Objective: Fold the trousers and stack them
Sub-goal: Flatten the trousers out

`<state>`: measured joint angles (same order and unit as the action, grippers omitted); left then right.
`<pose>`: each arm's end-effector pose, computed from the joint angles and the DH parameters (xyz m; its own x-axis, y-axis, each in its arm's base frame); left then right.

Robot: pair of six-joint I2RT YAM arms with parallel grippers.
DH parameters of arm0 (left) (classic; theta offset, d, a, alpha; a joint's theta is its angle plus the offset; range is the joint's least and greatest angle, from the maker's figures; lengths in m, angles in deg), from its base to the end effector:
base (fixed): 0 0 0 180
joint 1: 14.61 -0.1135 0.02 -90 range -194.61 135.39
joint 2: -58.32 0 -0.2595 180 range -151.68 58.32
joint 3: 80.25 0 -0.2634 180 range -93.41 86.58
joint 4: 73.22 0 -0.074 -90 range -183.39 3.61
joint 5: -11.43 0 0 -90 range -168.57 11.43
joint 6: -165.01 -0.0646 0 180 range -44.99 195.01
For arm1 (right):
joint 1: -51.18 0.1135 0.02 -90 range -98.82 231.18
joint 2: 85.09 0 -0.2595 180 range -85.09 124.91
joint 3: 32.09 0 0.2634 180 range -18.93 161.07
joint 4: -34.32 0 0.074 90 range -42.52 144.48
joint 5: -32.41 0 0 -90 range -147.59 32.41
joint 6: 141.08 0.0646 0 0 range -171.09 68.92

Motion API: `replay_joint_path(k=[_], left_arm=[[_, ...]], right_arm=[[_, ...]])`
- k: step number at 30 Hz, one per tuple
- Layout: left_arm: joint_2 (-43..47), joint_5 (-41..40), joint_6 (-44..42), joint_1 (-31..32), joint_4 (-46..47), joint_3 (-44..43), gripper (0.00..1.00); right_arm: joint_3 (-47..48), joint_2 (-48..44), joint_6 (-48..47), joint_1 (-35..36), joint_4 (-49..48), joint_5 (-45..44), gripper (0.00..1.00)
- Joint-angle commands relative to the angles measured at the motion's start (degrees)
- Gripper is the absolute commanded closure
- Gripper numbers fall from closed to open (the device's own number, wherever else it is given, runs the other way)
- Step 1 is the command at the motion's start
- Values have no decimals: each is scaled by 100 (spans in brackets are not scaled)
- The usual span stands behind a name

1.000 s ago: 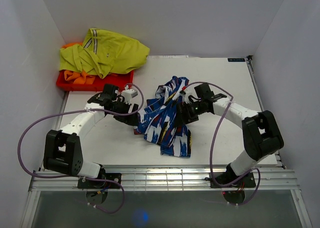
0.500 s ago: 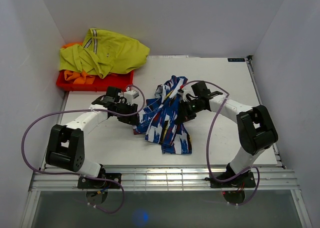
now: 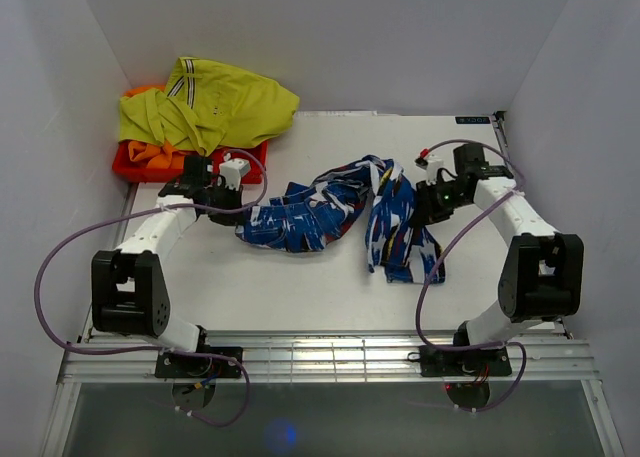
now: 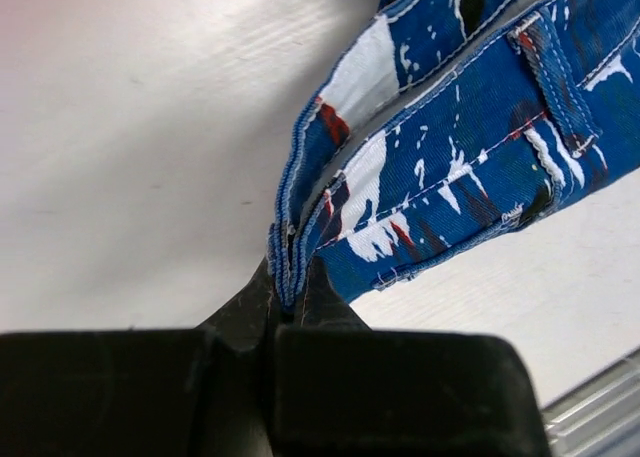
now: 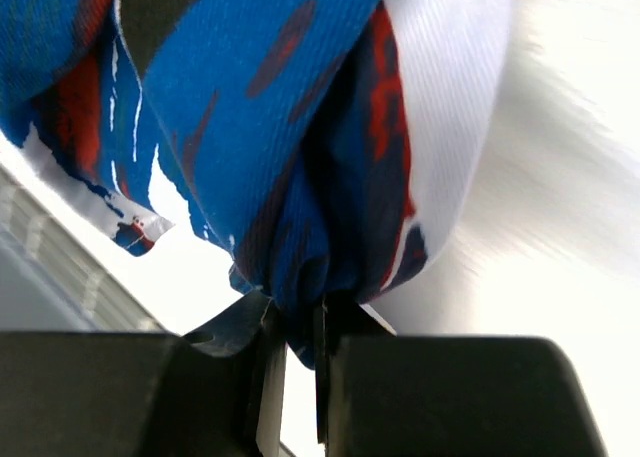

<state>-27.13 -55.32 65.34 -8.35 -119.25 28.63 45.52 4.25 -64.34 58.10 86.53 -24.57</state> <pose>0.3159 -0.0603 0.1911 -0.8023 0.2433 -0.5452 0.4352 0.8634 -0.2551 0.3246 0.0749 0.2043 -0.7903 -0.2897 -0.5399 -0.5342 0.7573 0.3757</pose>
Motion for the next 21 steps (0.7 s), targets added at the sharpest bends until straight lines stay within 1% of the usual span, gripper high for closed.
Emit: replay_joint_path(k=[1, 2, 3, 4, 6, 7, 11, 12, 13, 15, 16, 17, 18, 19, 20, 21], left_arm=[[423, -355, -1103, -353, -308, -365, 100], [441, -408, -1298, -432, -300, -427, 100], [450, -435, -1501, -598, -291, -453, 100], [433, -522, -1842, -617, -230, -471, 100], [363, -566, -2108, -1046, -151, -559, 100], [301, -558, -2222, -1144, -81, -603, 100], [-190, -207, -2635, -1723, -71, -945, 100], [-252, -102, -2706, -1786, -89, -1076, 100], [-296, -31, -2794, -1830, -150, -1121, 100], [-332, 258, -3074, -1909, -281, -1244, 84], [-306, 390, -3154, -1918, -491, -1306, 76], [-253, 557, -3216, -1918, -563, -1350, 66], [-88, 863, -3182, -1918, -581, -1368, 38], [10, 1057, -3181, -1918, -651, -1411, 20], [106, 1259, -3173, -1918, -677, -1438, 15], [203, 1627, -3172, -1927, -704, -1464, 2]], right_arm=[[524, -40, -1555, -559, 1103, -435, 92], [569, 56, -1775, -630, 1227, -532, 92], [587, 101, -2125, -961, 1324, -829, 92], [595, 214, -2302, -1060, 1368, -962, 92], [578, 355, -2646, -1332, 1404, -1374, 92], [578, 539, -2899, -1403, 1404, -1516, 92], [893, 1154, -3112, -1807, 1526, -1886, 92], [1025, 1278, -3130, -1904, 1631, -1895, 90], [1261, 1505, -3130, -1939, 1859, -1895, 80], [1456, 1604, -3122, -1983, 2053, -1817, 71], [1544, 1569, -3122, -1992, 2115, -1781, 56], [1571, 1508, -3113, -1984, 2151, -1764, 47], [1597, 1438, -3122, -1984, 2168, -1685, 38], [1641, 1315, -3113, -1992, 2195, -1667, 27], [1755, 1271, -3122, -1993, 2282, -1641, 20], [1825, 1218, -3130, -1993, 2344, -1571, 19]])
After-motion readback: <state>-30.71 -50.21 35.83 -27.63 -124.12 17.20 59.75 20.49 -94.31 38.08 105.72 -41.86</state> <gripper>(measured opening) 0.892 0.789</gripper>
